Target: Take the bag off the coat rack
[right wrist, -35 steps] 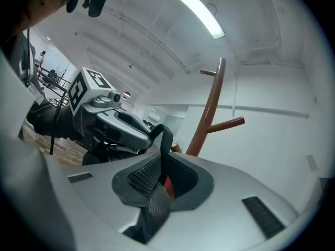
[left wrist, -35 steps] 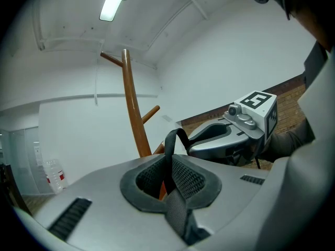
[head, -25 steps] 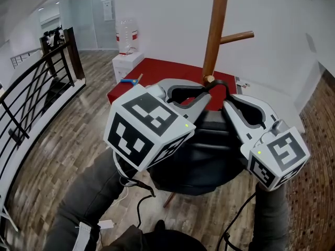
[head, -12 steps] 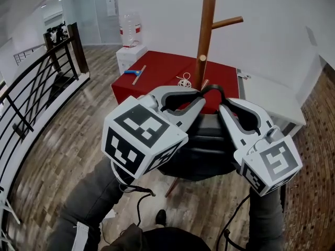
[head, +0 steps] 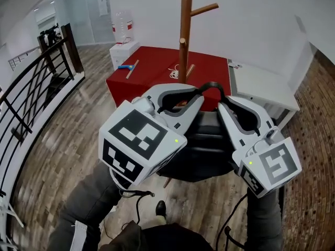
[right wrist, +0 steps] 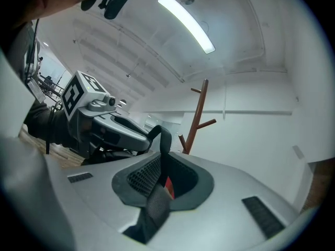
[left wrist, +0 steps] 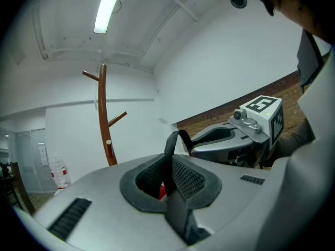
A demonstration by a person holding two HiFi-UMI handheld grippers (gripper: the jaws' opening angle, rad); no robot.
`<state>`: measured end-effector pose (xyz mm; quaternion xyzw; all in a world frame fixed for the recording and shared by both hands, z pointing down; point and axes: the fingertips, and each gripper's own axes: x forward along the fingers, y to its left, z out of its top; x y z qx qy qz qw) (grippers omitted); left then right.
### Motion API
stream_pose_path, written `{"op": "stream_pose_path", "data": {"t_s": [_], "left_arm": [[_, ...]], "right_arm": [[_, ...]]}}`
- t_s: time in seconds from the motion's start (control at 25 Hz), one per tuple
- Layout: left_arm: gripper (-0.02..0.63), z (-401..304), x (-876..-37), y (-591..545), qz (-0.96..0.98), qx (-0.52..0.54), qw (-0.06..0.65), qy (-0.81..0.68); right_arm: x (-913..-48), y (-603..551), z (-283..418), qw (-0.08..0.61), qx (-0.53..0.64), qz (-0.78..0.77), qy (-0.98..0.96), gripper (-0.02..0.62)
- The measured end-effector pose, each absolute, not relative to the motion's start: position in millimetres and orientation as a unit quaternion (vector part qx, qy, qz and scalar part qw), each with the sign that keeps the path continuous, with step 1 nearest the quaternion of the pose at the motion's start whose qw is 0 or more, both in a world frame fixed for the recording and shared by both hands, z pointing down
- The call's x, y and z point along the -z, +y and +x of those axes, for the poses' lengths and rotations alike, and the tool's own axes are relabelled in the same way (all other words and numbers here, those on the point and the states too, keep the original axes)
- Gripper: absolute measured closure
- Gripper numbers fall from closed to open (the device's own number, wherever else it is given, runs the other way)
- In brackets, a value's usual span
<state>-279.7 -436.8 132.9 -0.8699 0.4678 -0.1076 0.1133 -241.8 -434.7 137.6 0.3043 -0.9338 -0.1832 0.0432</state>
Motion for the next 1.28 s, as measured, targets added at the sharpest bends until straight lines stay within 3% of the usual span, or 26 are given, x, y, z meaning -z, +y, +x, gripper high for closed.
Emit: {"op": "stream_pose_path", "data": {"t_s": [0.56,1.28], "left_arm": [[0.56,-205.5,-143.0,-386.8,-0.911,0.088,0.118,0.385],[0.56,-33.7,-163.9,-356.3,-0.977,0.047,0.121,0.167]], "right_arm": [[-146.7,-377.9,-168.2,0.062,0.18,0.4,-0.897,0.551],[-166.2,-330.1,-2.6,0.106,0.151,0.612,-0.769,0.551]]}}
